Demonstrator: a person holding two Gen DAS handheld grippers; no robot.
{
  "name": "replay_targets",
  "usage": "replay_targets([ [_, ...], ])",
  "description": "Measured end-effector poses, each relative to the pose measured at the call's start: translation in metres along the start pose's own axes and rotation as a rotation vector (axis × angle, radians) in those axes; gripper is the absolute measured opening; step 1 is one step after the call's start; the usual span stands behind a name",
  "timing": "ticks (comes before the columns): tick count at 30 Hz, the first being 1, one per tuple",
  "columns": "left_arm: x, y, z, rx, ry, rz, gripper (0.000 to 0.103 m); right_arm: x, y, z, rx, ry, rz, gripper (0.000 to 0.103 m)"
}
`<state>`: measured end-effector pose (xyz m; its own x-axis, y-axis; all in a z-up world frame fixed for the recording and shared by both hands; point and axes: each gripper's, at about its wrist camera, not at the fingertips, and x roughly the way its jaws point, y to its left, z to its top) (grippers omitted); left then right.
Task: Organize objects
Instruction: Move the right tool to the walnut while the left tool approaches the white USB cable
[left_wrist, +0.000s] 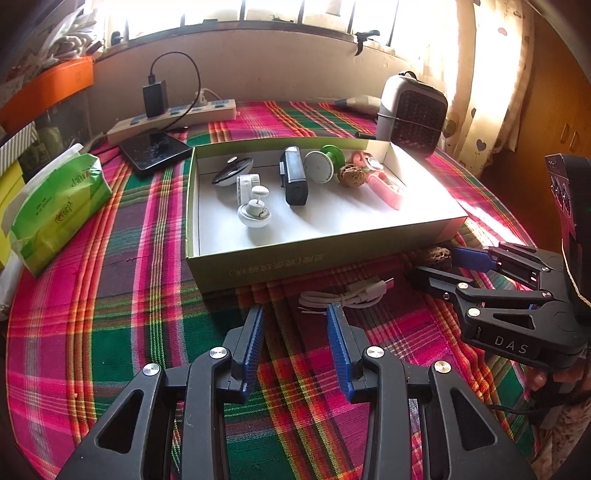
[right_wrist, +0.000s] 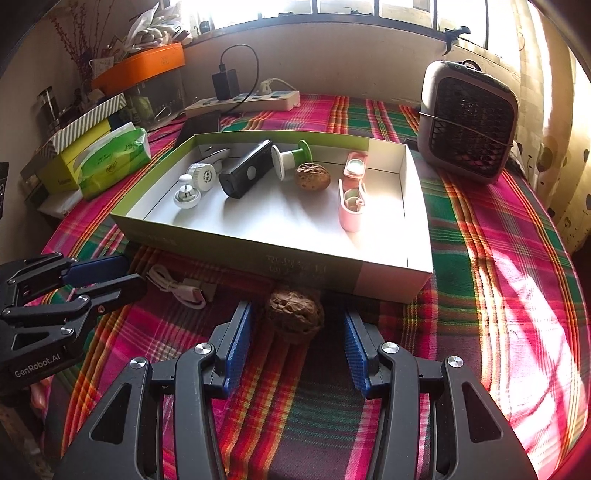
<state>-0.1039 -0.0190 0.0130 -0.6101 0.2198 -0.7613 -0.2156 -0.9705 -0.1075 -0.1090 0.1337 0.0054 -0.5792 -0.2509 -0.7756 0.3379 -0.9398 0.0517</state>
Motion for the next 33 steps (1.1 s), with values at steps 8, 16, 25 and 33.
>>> replay_targets([
  [8,0.001,-0.011,0.005,0.051,-0.004,-0.033,0.033,-0.002,-0.002,0.0,0.012,-0.007,0.002,0.038],
  [16,0.007,-0.013,0.006,0.047,0.006,-0.067,0.033,-0.006,-0.009,-0.003,0.043,-0.013,0.0,0.032],
  [25,0.005,-0.027,-0.001,0.077,0.025,-0.131,0.033,-0.012,-0.012,-0.009,0.054,-0.018,0.001,0.032],
  [33,0.005,-0.042,-0.004,0.112,0.044,-0.186,0.033,-0.017,-0.02,-0.016,0.066,-0.019,-0.021,0.032],
])
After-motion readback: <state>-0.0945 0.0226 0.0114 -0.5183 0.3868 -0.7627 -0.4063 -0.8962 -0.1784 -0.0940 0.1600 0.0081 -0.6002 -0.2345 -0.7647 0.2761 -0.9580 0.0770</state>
